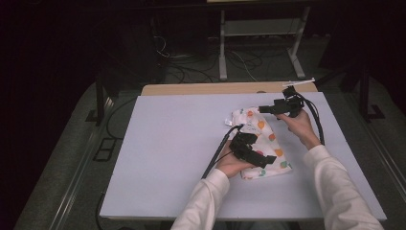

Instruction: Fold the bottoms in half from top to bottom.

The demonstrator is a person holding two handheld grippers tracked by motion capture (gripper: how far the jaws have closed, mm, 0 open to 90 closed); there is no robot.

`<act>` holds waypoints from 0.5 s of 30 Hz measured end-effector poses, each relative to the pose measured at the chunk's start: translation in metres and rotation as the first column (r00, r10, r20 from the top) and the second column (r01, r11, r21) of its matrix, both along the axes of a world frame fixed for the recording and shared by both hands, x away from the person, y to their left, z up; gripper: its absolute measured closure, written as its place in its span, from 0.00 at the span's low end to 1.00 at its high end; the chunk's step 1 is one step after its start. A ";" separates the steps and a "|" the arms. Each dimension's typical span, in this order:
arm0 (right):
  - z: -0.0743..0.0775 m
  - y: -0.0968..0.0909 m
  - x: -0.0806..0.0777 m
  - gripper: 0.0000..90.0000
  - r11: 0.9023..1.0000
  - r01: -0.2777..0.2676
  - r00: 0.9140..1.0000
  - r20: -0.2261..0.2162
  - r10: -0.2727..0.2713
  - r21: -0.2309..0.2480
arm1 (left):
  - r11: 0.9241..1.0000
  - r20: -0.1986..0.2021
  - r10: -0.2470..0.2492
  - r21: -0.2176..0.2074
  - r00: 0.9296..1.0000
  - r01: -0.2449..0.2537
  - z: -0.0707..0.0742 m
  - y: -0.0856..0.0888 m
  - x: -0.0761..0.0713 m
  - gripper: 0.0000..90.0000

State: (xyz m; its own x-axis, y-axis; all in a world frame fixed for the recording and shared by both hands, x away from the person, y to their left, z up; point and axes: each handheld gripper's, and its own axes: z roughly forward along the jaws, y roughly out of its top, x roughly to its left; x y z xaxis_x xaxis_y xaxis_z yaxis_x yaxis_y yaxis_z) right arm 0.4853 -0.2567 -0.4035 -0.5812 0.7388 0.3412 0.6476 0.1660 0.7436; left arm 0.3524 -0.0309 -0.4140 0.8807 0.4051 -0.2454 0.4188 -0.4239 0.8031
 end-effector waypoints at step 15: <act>0.000 -0.006 -0.008 0.00 1.000 -0.011 1.000 -0.014 0.011 -0.007 | 0.998 0.030 0.065 0.015 0.997 -0.066 0.015 0.040 0.017 0.00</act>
